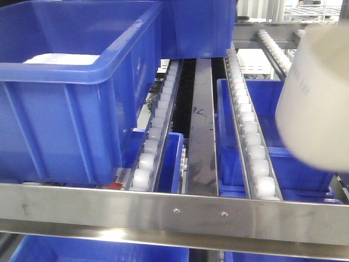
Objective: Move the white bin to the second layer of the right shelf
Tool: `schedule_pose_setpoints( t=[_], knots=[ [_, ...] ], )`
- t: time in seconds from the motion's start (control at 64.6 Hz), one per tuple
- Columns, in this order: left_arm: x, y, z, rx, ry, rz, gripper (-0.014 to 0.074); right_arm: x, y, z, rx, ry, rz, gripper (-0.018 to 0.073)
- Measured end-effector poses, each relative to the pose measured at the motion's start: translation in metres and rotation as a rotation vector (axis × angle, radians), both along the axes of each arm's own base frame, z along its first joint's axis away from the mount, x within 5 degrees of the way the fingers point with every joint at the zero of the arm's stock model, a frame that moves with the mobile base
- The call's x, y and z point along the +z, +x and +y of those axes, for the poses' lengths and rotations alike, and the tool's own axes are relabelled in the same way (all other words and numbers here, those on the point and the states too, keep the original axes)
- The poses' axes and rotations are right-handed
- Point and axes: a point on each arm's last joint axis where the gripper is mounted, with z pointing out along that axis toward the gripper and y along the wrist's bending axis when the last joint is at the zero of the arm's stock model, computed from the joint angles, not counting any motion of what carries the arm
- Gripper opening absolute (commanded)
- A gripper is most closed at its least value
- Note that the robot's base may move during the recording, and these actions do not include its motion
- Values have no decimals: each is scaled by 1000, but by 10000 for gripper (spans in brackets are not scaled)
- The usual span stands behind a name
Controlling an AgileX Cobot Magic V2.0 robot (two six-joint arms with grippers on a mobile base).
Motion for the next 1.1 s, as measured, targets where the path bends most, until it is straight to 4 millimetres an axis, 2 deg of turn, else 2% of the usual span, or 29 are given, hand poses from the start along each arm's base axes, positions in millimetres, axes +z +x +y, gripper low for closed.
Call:
schedule_pose_setpoints(
  t=[0.155, 0.341, 0.433, 0.48, 0.557, 0.619, 0.774, 0.929, 1.006, 1.099],
  knots=[
    [0, 0, 0, 0, 0, 0, 85, -18, 14, 1, -3, -3, 59, 56],
    [0, 0, 0, 0, 0, 0, 85, -24, 19, 1, -4, -4, 69, 68],
    [0, 0, 0, 0, 0, 0, 85, -26, 20, 1, -5, -3, 74, 175],
    [0, 0, 0, 0, 0, 0, 85, -27, 21, 1, -5, -3, 78, 286],
    [0, 0, 0, 0, 0, 0, 85, -29, 21, 1, -9, 2, 84, 411],
    [0, 0, 0, 0, 0, 0, 85, -29, 21, 1, -10, 4, 84, 446],
    [0, 0, 0, 0, 0, 0, 85, -24, 21, 1, -9, 5, 73, 445],
    [0, 0, 0, 0, 0, 0, 85, 6, 14, 1, -6, 10, -20, 430],
    [0, 0, 0, 0, 0, 0, 85, 20, 4, 1, 12, -3, -62, 333],
    [0, 0, 0, 0, 0, 0, 85, 33, -10, 0, 42, -32, -101, 144]
  ],
)
